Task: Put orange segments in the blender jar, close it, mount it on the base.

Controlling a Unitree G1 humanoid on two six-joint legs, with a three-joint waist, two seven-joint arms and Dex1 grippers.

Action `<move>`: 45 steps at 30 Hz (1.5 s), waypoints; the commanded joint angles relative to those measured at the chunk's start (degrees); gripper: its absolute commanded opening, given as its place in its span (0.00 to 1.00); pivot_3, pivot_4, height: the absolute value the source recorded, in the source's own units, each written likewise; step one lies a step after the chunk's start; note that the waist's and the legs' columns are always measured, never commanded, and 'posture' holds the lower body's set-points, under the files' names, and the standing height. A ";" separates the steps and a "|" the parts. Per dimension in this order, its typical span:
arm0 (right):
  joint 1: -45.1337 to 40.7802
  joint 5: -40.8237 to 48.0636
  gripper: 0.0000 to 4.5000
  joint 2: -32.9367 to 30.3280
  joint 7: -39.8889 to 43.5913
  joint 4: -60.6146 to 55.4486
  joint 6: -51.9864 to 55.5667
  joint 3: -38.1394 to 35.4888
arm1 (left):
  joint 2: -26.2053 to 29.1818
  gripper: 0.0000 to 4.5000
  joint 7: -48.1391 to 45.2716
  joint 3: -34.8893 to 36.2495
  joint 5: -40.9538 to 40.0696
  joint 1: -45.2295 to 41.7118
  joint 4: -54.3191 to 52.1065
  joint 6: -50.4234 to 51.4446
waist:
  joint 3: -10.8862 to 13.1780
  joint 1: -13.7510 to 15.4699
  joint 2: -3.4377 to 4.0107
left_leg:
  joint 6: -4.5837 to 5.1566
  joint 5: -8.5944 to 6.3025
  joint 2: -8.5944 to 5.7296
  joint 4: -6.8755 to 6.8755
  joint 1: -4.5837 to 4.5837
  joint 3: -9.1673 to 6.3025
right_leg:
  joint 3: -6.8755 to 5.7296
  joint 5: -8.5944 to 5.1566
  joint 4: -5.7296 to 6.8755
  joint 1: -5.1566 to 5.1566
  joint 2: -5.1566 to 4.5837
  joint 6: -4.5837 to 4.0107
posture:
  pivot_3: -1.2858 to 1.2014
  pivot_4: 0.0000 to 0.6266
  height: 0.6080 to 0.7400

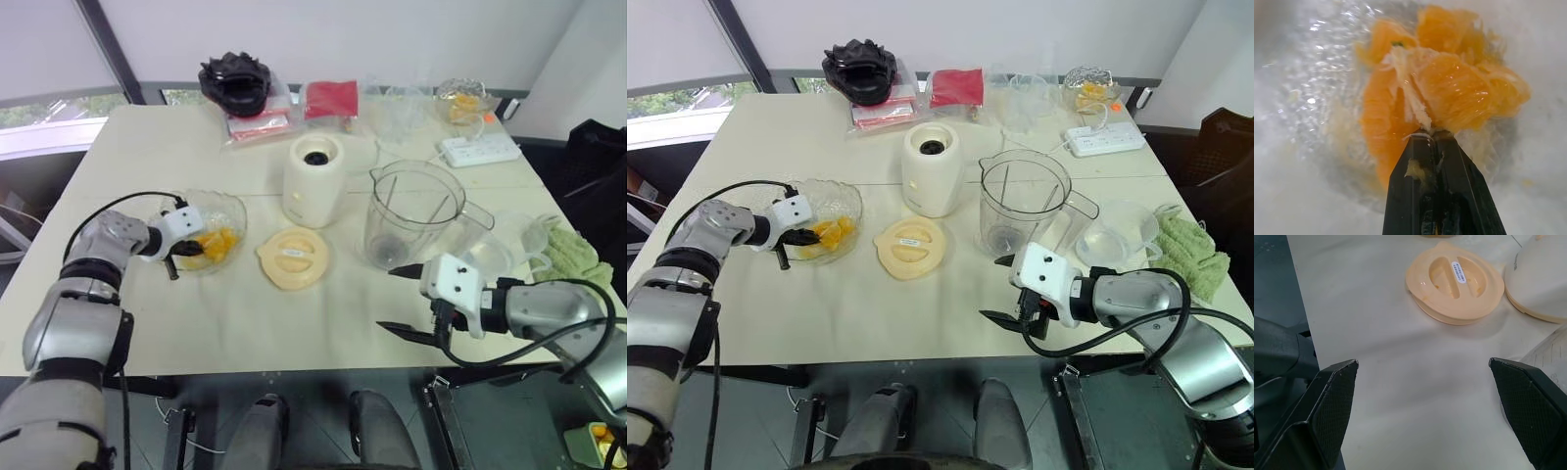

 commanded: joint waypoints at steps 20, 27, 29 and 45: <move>-2.58 -1.37 1.00 0.88 1.19 1.17 -2.12 0.89 | 6.61 0.00 -9.58 10.16 -12.16 0.73 -12.41 10.52 | 0.02 0.09 -0.03 | 0.00 0.00 0.00 0.00 -0.02 -0.01 | 0.00 0.00 0.00 -0.01 0.00 0.00 | 0.52 0.24 1.00; -2.32 -1.44 1.00 1.03 0.97 0.79 -1.98 0.95 | 5.56 0.00 -9.81 11.69 -14.89 0.42 -14.98 14.05 | 0.02 0.12 -0.03 | 0.00 0.00 0.00 0.00 -0.02 -0.02 | 0.00 0.00 0.00 -0.01 0.00 0.00 | 0.52 0.24 1.00; -2.30 -1.42 1.00 1.09 0.90 0.76 -1.94 0.94 | 5.18 0.00 -9.79 12.33 -16.02 -0.21 -15.97 15.89 | 0.01 0.11 -0.03 | 0.00 0.00 0.00 0.00 -0.02 -0.02 | 0.00 0.00 0.00 -0.01 0.00 0.00 | 0.52 0.24 1.00; -2.49 -1.95 1.00 1.98 0.63 0.60 -1.90 2.18 | 7.93 0.00 -12.33 6.75 -13.74 12.37 -28.20 11.84 | 0.00 -0.02 0.00 | 0.00 0.00 0.01 -0.05 0.01 -0.01 | 0.05 0.01 0.01 -0.06 0.01 -0.02 | 0.52 0.24 1.00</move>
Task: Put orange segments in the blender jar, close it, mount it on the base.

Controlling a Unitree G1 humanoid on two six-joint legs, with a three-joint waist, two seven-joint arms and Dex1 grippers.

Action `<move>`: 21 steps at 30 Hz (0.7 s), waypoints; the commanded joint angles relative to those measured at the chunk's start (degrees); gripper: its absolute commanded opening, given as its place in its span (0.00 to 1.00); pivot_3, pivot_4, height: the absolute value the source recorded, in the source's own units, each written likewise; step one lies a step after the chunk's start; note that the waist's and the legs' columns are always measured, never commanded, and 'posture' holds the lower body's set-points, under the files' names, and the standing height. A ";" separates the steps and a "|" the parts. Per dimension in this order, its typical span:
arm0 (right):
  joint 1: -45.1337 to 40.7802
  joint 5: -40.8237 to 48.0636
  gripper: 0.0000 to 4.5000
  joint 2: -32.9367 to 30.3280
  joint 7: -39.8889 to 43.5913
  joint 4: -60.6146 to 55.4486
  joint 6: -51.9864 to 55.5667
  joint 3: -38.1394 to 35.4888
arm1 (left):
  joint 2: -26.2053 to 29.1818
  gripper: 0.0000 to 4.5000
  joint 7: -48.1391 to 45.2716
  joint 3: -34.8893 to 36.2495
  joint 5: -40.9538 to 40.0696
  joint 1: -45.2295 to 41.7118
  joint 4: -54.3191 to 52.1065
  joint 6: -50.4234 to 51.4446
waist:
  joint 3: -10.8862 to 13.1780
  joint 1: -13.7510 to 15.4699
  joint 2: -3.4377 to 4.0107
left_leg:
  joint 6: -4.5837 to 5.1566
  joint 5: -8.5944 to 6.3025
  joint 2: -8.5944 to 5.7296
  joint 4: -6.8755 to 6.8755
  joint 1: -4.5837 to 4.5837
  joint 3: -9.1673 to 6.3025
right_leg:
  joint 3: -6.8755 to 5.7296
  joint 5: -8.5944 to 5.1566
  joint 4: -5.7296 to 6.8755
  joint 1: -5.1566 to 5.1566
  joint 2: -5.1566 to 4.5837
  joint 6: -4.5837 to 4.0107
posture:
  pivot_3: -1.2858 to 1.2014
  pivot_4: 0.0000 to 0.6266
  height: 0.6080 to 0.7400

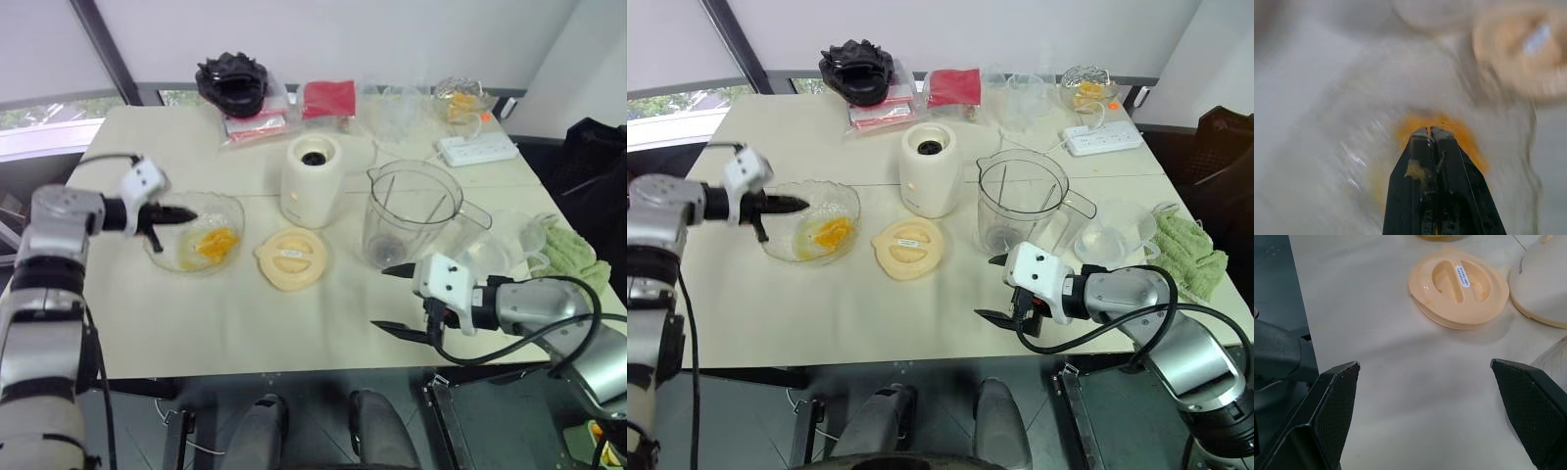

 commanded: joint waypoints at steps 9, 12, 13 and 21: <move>-0.62 0.17 1.00 0.49 -0.24 -1.73 -0.31 -0.10 | 2.07 0.51 -0.22 -1.40 0.87 4.51 -4.51 -4.78 | 0.02 0.42 -0.05 | 0.00 0.00 -0.02 0.04 -0.05 -0.02 | 0.00 0.00 -0.04 0.03 -0.02 0.00 | 0.52 0.24 1.00; -0.57 0.22 1.00 0.45 -0.27 -1.85 -0.16 -0.11 | 1.60 0.51 1.66 -1.34 1.30 4.41 -3.76 -6.47 | 0.02 0.13 -0.05 | 0.00 0.00 -0.01 0.03 -0.04 -0.01 | 0.00 0.00 -0.02 0.00 -0.01 0.00 | 0.52 0.24 1.00; -0.57 0.22 1.00 0.44 -0.27 -1.84 -0.14 -0.11 | 1.42 0.51 2.22 -1.38 1.45 4.35 -3.53 -6.97 | 0.02 0.15 -0.05 | 0.00 0.00 -0.01 0.03 -0.04 -0.01 | 0.00 0.00 -0.01 -0.01 -0.01 0.00 | 0.52 0.24 1.00; -1.31 -0.01 1.00 0.84 -0.69 -1.65 0.13 0.34 | -1.57 0.51 8.54 -3.49 5.01 3.40 0.32 -14.77 | 0.01 0.48 -0.06 | 0.00 0.00 -0.02 0.04 -0.04 0.00 | 0.00 0.00 -0.03 0.00 -0.02 0.00 | 0.52 0.24 1.00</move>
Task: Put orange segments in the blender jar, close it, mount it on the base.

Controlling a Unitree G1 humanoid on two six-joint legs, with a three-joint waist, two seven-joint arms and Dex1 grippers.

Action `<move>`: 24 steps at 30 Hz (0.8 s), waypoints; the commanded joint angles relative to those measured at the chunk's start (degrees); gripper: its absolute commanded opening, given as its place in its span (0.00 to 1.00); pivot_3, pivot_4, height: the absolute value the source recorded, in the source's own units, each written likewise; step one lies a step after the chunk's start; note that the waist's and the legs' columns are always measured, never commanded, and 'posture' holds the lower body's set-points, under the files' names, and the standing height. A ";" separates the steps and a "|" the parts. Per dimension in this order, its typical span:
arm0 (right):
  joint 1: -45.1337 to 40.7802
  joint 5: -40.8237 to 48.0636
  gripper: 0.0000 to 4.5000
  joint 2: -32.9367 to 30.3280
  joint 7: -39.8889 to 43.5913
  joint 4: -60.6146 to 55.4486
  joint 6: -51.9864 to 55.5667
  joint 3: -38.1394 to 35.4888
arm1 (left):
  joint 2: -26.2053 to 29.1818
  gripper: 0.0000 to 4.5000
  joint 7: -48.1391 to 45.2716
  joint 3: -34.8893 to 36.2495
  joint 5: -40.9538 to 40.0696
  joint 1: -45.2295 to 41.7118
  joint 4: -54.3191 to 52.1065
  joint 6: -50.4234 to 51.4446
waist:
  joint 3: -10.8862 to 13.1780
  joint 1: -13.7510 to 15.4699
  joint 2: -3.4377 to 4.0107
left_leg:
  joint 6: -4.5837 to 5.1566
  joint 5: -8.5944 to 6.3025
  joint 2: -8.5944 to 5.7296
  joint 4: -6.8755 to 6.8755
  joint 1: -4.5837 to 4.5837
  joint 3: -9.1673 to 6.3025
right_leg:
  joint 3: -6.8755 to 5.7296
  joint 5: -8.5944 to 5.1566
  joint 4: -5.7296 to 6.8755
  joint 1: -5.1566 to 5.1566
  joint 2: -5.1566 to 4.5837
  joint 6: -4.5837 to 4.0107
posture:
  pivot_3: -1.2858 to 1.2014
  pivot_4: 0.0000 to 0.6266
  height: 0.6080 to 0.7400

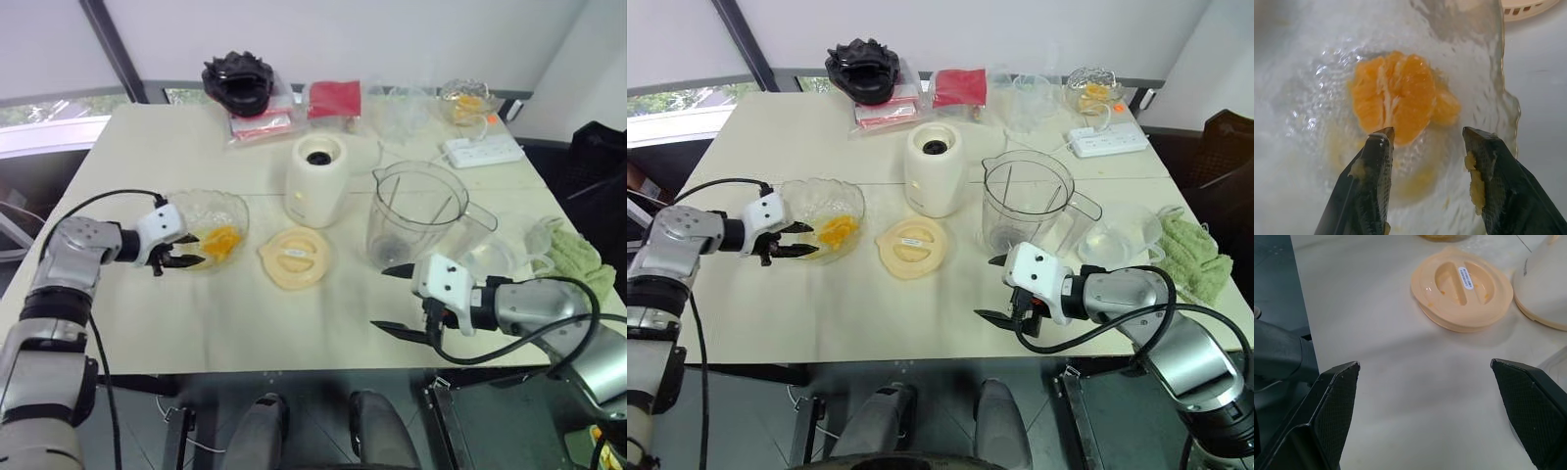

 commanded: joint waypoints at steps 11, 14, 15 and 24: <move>-0.52 -0.41 1.00 0.88 -1.18 -2.00 -0.26 -0.13 | -3.19 0.51 10.07 -3.04 5.96 -5.24 9.69 -12.07 | -0.01 -0.06 -0.01 | 0.00 0.00 0.00 0.00 0.00 0.00 | -0.01 0.00 0.01 0.00 0.00 0.00 | 0.52 0.24 1.00; -0.60 -0.48 1.00 0.99 -1.43 -1.96 -0.25 0.00 | -3.28 0.51 11.29 -4.30 7.70 -5.74 11.26 -13.53 | -0.01 -0.05 -0.01 | 0.00 0.00 -0.01 0.00 0.00 0.00 | -0.01 0.00 0.01 0.00 0.00 0.01 | 0.52 0.24 1.00; -0.59 -0.48 1.00 1.02 -1.48 -1.96 -0.25 -0.01 | -3.35 0.51 11.46 -4.53 8.10 -5.93 11.78 -13.83 | -0.01 -0.06 -0.01 | 0.00 0.00 -0.01 0.00 0.00 0.00 | -0.01 0.00 0.01 0.00 0.00 0.01 | 0.52 0.24 1.00; -0.89 -0.65 1.00 1.41 -1.90 -1.89 -0.30 0.25 | -5.15 0.51 17.92 -6.94 12.90 -9.13 17.65 -14.46 | -0.04 0.19 0.04 | 0.00 0.00 -0.02 0.02 0.04 0.00 | -0.01 0.01 0.02 0.08 0.00 0.01 | 0.52 0.24 1.00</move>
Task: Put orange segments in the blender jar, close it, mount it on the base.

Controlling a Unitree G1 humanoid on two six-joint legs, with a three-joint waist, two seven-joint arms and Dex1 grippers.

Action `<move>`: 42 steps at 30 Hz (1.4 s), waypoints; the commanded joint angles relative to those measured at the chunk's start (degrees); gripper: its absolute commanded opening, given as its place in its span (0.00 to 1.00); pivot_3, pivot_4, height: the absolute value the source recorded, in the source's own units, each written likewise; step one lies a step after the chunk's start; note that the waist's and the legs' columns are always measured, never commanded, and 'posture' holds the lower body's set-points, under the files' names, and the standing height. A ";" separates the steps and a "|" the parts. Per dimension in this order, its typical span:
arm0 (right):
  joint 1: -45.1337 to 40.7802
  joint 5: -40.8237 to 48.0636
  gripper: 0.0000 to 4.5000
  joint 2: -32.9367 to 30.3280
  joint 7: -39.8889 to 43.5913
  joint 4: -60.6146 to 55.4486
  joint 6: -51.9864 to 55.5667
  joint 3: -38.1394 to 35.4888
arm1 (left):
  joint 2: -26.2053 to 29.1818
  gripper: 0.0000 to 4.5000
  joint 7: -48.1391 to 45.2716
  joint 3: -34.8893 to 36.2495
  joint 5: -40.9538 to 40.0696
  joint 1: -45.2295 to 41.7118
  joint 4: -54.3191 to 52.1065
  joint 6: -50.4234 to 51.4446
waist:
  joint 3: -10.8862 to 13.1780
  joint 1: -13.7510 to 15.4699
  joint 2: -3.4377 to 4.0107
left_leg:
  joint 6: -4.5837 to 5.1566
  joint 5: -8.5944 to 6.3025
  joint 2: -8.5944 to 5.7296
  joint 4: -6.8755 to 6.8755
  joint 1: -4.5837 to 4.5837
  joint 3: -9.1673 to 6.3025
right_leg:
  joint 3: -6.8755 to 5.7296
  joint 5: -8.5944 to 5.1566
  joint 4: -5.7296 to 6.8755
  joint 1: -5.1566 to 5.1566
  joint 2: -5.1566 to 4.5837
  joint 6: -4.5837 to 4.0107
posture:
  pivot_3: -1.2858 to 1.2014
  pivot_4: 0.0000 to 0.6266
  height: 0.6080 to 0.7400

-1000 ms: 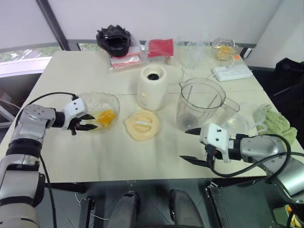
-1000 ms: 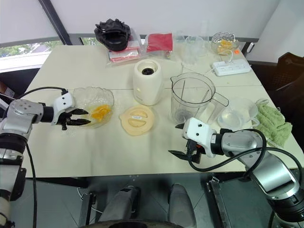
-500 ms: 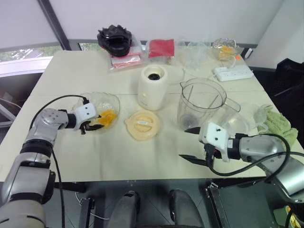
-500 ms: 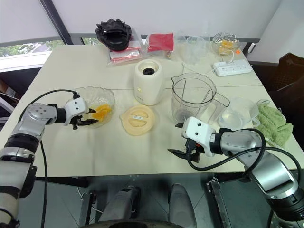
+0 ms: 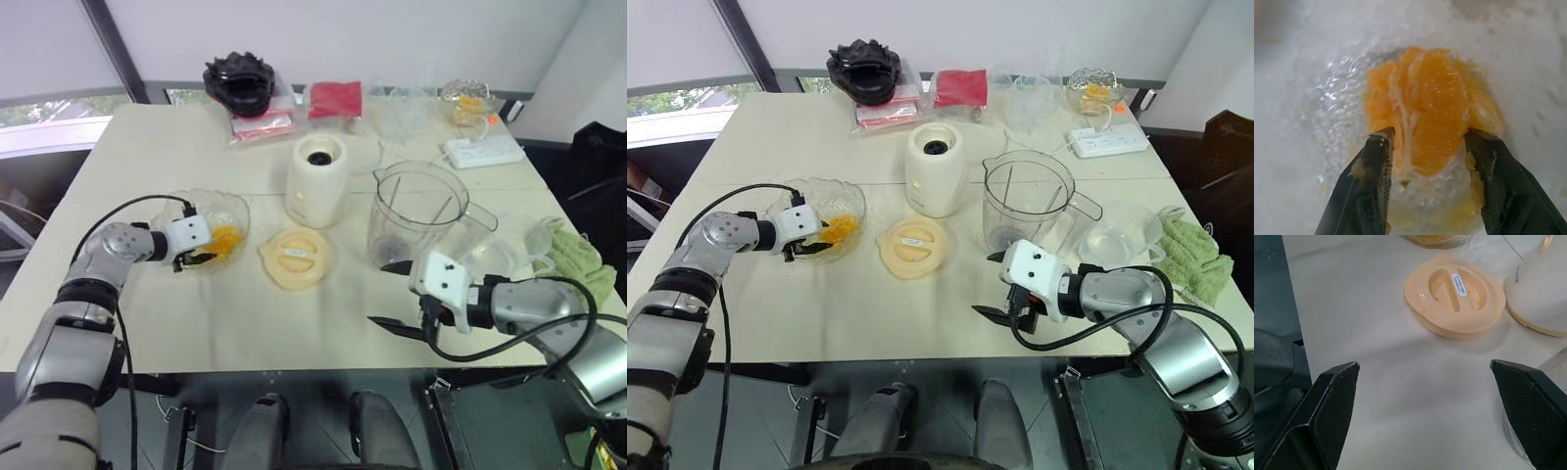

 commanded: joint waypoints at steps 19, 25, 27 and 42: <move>-1.07 -0.92 1.00 1.30 -1.17 -1.73 -0.42 0.39 | -6.85 0.51 4.34 -0.08 2.82 -5.82 7.47 2.77 | -0.06 1.65 0.11 | 0.00 0.01 -0.09 0.00 0.85 -0.09 | -0.02 -0.15 -0.09 1.00 -0.09 0.29 | 0.52 0.24 1.00; -1.40 -1.11 1.00 1.64 -1.44 -1.60 -0.28 0.69 | -6.93 0.51 3.89 -0.09 3.08 -5.75 7.41 0.82 | -0.06 1.17 0.10 | 0.00 0.00 -0.09 -0.09 0.85 -0.09 | -0.02 -0.13 -0.11 0.94 -0.11 0.25 | 0.52 0.24 1.00; -1.53 -1.13 1.00 1.73 -1.42 -1.53 -0.27 0.75 | -6.78 0.51 3.88 -0.15 3.19 -5.63 7.40 0.45 | -0.06 1.16 0.10 | 0.00 0.00 -0.09 -0.11 0.85 -0.09 | -0.03 -0.14 -0.11 0.93 -0.10 0.25 | 0.52 0.24 1.00; -3.70 -1.55 1.00 2.10 -0.59 -0.40 -0.49 1.74 | -4.70 0.98 3.58 0.78 2.48 -5.76 7.25 1.94 | -0.02 0.70 0.05 | 0.01 -0.02 -0.08 -0.14 0.80 -0.07 | -0.02 -0.15 -0.17 0.87 -0.10 0.27 | 0.52 0.24 1.00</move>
